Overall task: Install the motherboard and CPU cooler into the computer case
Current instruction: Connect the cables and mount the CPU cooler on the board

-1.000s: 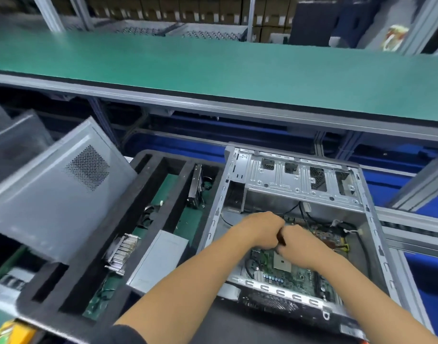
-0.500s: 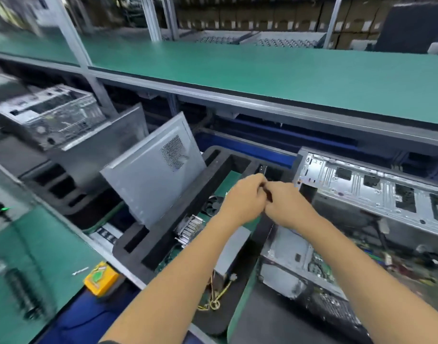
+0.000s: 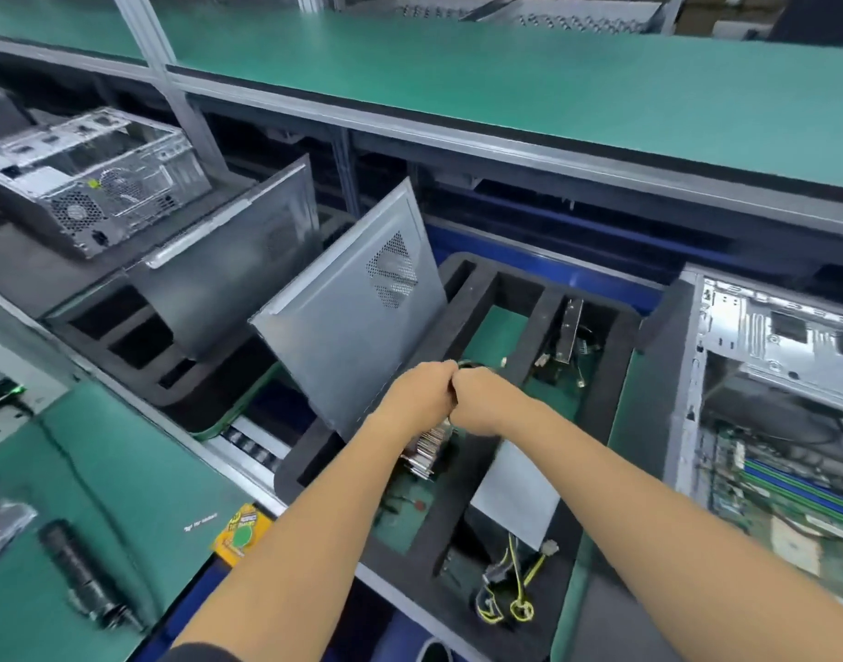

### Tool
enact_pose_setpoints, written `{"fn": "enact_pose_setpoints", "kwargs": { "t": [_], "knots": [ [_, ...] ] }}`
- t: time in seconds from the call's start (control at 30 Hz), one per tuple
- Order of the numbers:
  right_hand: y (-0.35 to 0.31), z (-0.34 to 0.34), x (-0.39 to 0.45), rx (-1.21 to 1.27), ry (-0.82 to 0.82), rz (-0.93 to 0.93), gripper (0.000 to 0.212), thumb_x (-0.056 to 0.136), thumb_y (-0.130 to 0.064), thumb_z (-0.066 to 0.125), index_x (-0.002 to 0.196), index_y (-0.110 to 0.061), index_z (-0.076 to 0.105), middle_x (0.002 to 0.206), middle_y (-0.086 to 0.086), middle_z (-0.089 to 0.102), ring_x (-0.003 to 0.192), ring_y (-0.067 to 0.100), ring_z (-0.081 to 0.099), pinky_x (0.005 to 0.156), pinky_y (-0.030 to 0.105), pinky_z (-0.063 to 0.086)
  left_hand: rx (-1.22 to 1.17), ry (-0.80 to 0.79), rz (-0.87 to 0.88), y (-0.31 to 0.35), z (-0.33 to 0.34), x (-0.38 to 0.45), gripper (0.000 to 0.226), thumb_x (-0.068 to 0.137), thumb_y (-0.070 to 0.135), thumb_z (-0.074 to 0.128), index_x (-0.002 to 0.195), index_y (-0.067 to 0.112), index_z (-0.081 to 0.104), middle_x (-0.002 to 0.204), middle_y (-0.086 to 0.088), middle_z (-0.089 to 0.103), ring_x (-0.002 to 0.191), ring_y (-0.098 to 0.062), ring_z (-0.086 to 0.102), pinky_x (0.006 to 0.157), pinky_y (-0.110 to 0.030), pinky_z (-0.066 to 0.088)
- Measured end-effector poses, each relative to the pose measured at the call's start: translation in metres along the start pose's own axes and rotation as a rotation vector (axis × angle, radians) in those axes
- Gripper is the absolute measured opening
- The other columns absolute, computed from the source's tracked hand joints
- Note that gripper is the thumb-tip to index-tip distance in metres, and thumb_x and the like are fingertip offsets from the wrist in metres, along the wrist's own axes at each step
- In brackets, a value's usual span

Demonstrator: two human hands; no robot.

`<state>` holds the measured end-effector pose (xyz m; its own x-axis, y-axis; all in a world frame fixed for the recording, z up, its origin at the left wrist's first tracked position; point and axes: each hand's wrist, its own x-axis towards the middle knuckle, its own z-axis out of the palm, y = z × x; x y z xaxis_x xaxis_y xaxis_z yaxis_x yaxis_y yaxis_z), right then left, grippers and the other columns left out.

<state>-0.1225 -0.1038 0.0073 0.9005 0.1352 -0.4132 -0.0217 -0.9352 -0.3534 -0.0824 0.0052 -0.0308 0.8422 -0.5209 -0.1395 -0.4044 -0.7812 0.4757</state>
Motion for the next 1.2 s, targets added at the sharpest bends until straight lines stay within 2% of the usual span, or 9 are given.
{"fn": "enact_pose_setpoints", "kwargs": {
  "t": [0.07, 0.13, 0.2, 0.33, 0.43, 0.6, 0.83, 1.03, 1.2],
  "knots": [
    [-0.009, 0.016, 0.017, -0.028, -0.065, 0.016, 0.004, 0.087, -0.012, 0.054, 0.089, -0.009, 0.052, 0.090, 0.008, 0.053, 0.076, 0.023, 0.053, 0.059, 0.030, 0.040, 0.078, -0.099, -0.009, -0.023, 0.004, 0.004, 0.013, 0.080, 0.002, 0.050, 0.084, 0.013, 0.045, 0.095, -0.011, 0.062, 0.087, -0.030, 0.058, 0.061, -0.031, 0.034],
    [-0.012, 0.032, 0.033, -0.114, -0.119, 0.025, 0.033, 0.088, -0.027, 0.060, 0.111, -0.005, 0.053, 0.108, 0.012, 0.051, 0.095, 0.026, 0.052, 0.073, 0.033, 0.044, 0.117, -0.179, 0.001, -0.037, 0.010, 0.007, 0.014, 0.081, 0.002, 0.052, 0.093, 0.009, 0.048, 0.102, -0.013, 0.062, 0.093, -0.030, 0.058, 0.065, -0.032, 0.038],
    [-0.012, 0.046, 0.046, -0.190, -0.129, 0.051, 0.070, 0.085, -0.044, 0.064, 0.137, -0.003, 0.039, 0.126, 0.015, 0.043, 0.115, 0.031, 0.044, 0.093, 0.039, 0.040, 0.138, -0.206, 0.009, -0.046, 0.015, 0.010, 0.017, 0.083, 0.004, 0.052, 0.100, 0.005, 0.051, 0.106, -0.014, 0.062, 0.097, -0.030, 0.058, 0.074, -0.034, 0.044],
    [-0.011, 0.069, 0.064, -0.244, -0.156, 0.093, 0.106, 0.072, -0.068, 0.067, 0.146, -0.005, 0.024, 0.136, 0.013, 0.037, 0.129, 0.031, 0.035, 0.110, 0.042, 0.025, 0.152, -0.224, 0.006, -0.058, 0.025, 0.014, 0.019, 0.085, 0.003, 0.052, 0.103, 0.005, 0.050, 0.106, -0.012, 0.060, 0.097, -0.028, 0.058, 0.077, -0.034, 0.046],
    [-0.006, 0.082, 0.069, -0.249, -0.195, 0.098, 0.118, 0.067, -0.075, 0.066, 0.151, -0.008, 0.017, 0.140, 0.012, 0.033, 0.132, 0.030, 0.030, 0.114, 0.044, 0.018, 0.210, -0.232, 0.038, -0.057, 0.030, 0.016, 0.017, 0.086, 0.002, 0.050, 0.103, 0.005, 0.050, 0.106, -0.012, 0.059, 0.095, -0.028, 0.059, 0.079, -0.035, 0.047],
    [0.008, 0.103, 0.069, -0.270, -0.105, 0.114, 0.117, 0.063, -0.070, 0.072, 0.149, -0.009, 0.021, 0.133, 0.010, 0.036, 0.127, 0.028, 0.033, 0.111, 0.042, 0.021, 0.159, -0.184, -0.007, -0.052, 0.038, 0.018, 0.014, 0.093, 0.006, 0.039, 0.101, 0.005, 0.050, 0.105, -0.014, 0.059, 0.094, -0.030, 0.057, 0.078, -0.036, 0.046],
    [0.011, 0.105, 0.071, -0.126, 0.060, 0.126, 0.107, 0.057, -0.058, 0.080, 0.138, -0.009, 0.033, 0.125, 0.007, 0.043, 0.118, 0.026, 0.040, 0.105, 0.036, 0.029, 0.064, -0.100, -0.049, -0.051, 0.040, 0.018, 0.018, 0.095, 0.013, 0.041, 0.104, 0.006, 0.054, 0.100, -0.012, 0.060, 0.090, -0.031, 0.058, 0.073, -0.037, 0.046],
    [0.011, 0.056, 0.062, -0.044, 0.108, 0.088, 0.101, 0.054, -0.054, 0.083, 0.132, -0.007, 0.037, 0.121, 0.010, 0.044, 0.116, 0.028, 0.042, 0.098, 0.038, 0.040, -0.043, 0.112, -0.066, -0.038, 0.019, 0.025, 0.021, 0.087, 0.010, 0.045, 0.102, 0.012, 0.059, 0.103, -0.005, 0.061, 0.088, -0.025, 0.058, 0.070, -0.033, 0.045],
    [0.014, 0.002, 0.041, 0.011, 0.179, 0.038, 0.073, 0.052, -0.049, 0.077, 0.108, -0.013, 0.046, 0.102, 0.005, 0.046, 0.102, 0.024, 0.044, 0.082, 0.038, 0.050, -0.148, 0.294, -0.003, -0.004, -0.014, 0.034, 0.022, 0.088, 0.011, 0.043, 0.099, 0.013, 0.062, 0.102, -0.005, 0.063, 0.087, -0.023, 0.059, 0.076, -0.038, 0.049]
  ]
}}
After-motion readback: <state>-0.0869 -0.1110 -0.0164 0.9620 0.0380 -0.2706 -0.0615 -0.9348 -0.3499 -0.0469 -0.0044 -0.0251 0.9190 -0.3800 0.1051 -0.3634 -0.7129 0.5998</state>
